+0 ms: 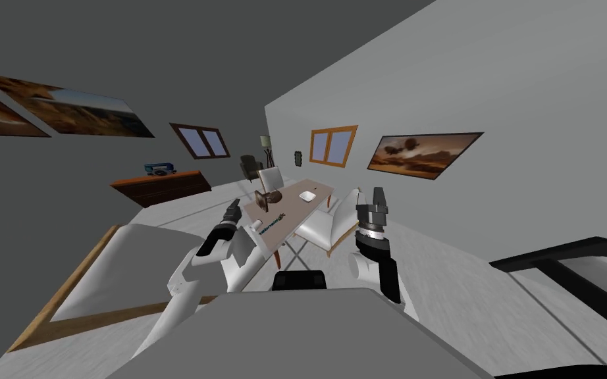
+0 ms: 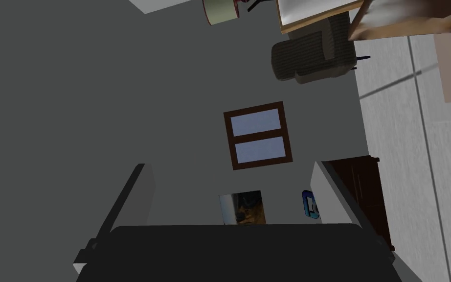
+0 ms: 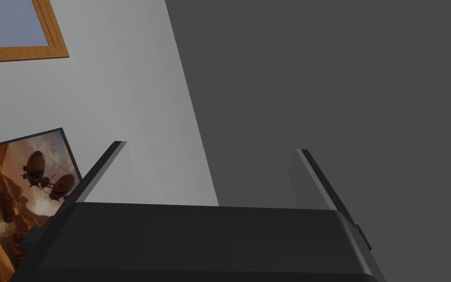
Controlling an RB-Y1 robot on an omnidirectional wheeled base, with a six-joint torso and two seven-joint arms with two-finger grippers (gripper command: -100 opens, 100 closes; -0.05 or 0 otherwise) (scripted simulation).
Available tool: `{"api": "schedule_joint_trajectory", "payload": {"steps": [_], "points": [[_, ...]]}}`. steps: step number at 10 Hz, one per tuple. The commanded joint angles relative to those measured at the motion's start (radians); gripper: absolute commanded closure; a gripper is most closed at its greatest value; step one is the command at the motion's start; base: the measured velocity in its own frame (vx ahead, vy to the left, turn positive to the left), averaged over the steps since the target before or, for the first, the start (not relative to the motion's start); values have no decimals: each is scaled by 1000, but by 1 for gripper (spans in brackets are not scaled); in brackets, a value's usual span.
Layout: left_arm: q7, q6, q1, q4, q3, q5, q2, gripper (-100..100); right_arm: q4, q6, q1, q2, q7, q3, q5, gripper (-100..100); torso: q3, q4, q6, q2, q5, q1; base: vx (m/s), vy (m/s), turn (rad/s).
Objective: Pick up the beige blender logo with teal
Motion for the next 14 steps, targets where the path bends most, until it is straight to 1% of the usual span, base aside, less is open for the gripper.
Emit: {"api": "schedule_joint_trajectory", "payload": {"steps": [1, 2, 3, 4, 5, 6, 7, 8, 9, 10, 11, 12, 13, 14], "points": [[27, 48, -20, 50, 25, 16, 26, -100, 0, 0, 0, 0, 0, 0, 0, 0, 0, 0, 0, 0, 0, 0, 17, -33, -240], [27, 48, -20, 80, 25, 16, 26, -100, 0, 0, 0, 0, 0, 0, 0, 0, 0, 0, 1, 0, 0, -1, 15, -23, -120], [49, 88, -41, 116, 47, 29, 43, -100, 0, 0, 0, 0, 0, 0, 0, 0, 0, 0, 0, 0, 0, 0, 19, -32, -225], [49, 95, -41, 160, 47, 29, 43, -100, 0, 0, 0, 0, 0, 0, 0, 0, 0, 0, 1, -1, 0, -1, 20, -20, -125], [71, 132, -62, 189, 69, 43, 60, -100, 0, 0, 0, 0, 0, 0, 0, 0, 0, 0, 0, 0, 0, 0, 23, -26, -217], [71, 143, -62, 228, 69, 43, 60, -100, 0, 0, 0, 0, 0, 0, 0, 0, 0, 0, 0, -1, 0, 0, 19, -19, -131], [94, 172, -82, 257, 91, 58, 76, -100, 0, 0, 0, 0, 0, 0, 0, 0, 0, 0, 0, 0, 0, 0, 32, -21, -222], [94, 191, -82, 293, 91, 58, 76, -100, 0, 0, 0, 0, 0, 0, 0, 0, -1, 0, 1, -1, 0, 0, 27, -17, -131], [117, 214, -101, 330, 113, 74, 91, -100, 0, 0, 0, 0, 0, 0, 0, 0, 0, 0, 0, -1, 0, 0, 34, -32, -254], [117, 239, -101, 352, 113, 74, 91, -100, 0, 0, 0, 0, 0, 0, 0, 0, -1, 0, 1, -1, 0, -1, 30, -22, -121], [117, 239, -101, 374, 113, 74, 91, -100, 0, 0, 0, 0, 0, 0, 0, 0, -1, 0, -1, -1, 0, -1, 10, -9, 33], [141, 284, -119, 415, 135, 91, 106, -100, 0, 0, 0, 0, 0, 0, 0, 0, 0, 0, -1, 0, 0, 0, 18, -23, -251], [141, 288, -119, 449, 135, 91, 106, -100, 0, 0, 0, 0, 0, 0, 0, 0, 0, 0, 0, 0, 0, 0, 23, -12, -136], [141, 288, -119, 449, 135, 91, 106, -100, 0, 0, 0, 0, 0, 0, 0, 0, 0, 0, -1, 0, 0, 0, 13, -6, 22]]}}
